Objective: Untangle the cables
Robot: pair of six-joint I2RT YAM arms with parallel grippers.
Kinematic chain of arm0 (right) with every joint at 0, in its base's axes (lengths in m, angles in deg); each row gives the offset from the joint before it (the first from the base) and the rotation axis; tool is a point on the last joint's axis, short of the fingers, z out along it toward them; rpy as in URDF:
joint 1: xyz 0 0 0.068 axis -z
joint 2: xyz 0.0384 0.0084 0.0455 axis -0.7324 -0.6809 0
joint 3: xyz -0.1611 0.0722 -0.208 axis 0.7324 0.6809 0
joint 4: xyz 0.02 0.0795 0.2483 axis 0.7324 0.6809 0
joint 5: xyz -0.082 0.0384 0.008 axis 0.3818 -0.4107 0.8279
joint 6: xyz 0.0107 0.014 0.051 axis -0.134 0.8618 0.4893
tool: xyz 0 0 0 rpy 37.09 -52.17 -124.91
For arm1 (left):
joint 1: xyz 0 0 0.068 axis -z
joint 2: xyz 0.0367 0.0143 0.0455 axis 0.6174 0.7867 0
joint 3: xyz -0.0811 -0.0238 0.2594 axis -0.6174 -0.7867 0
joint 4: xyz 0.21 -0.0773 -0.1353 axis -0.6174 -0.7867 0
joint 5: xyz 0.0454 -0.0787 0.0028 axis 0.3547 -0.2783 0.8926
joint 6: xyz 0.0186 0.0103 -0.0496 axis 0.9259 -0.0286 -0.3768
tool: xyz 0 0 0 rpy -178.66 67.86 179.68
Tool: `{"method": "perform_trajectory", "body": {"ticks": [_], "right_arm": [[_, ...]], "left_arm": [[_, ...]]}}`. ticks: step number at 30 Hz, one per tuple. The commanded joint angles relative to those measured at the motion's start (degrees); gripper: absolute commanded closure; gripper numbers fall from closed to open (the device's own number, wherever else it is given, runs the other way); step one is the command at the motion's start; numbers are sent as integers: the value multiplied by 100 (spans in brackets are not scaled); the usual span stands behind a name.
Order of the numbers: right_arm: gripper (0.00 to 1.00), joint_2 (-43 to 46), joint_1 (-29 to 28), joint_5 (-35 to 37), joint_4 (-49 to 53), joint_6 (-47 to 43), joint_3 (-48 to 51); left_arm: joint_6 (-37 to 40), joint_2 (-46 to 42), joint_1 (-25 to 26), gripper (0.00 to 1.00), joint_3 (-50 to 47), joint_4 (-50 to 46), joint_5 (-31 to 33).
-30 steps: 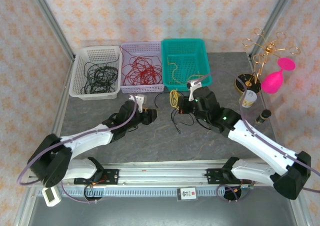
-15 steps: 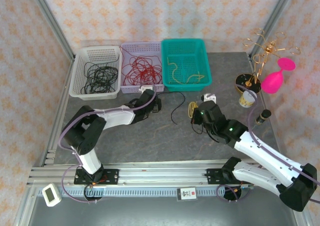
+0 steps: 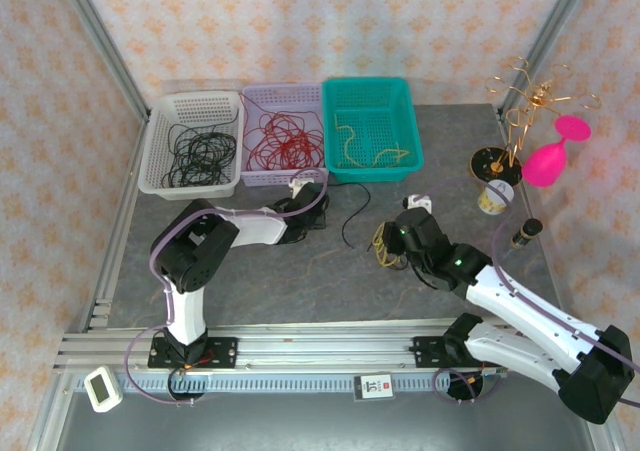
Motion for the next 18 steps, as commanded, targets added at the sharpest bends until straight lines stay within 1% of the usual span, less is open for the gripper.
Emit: {"method": "perform_trajectory", "body": {"ticks": [1, 3, 4, 7, 10, 11, 15, 18], "right_arm": [[68, 28, 19, 4, -19, -75, -350], [63, 47, 23, 11, 84, -128, -523], [62, 49, 25, 27, 122, -160, -606], [60, 105, 24, -17, 106, -277, -784], [57, 102, 26, -288, -284, -481, -746], [54, 52, 32, -439, -484, -539, -685], [53, -441, 33, -837, -1064, -618, -537], [53, -853, 32, -1016, -1345, -646, -531]], "left_arm": [[-135, 105, 15, 86, 70, 62, 326], [-102, 36, 25, 97, 40, 143, 425], [-75, -140, 17, 100, -7, 224, 454], [5, -763, 41, 100, -431, 666, 576], [392, -1578, 55, 100, -923, 984, 607], [491, -1850, 52, 100, -1061, 981, 605], [940, -2888, 60, 100, -1338, 603, 484], [1281, -3728, 64, 100, -1364, 179, 535]]}}
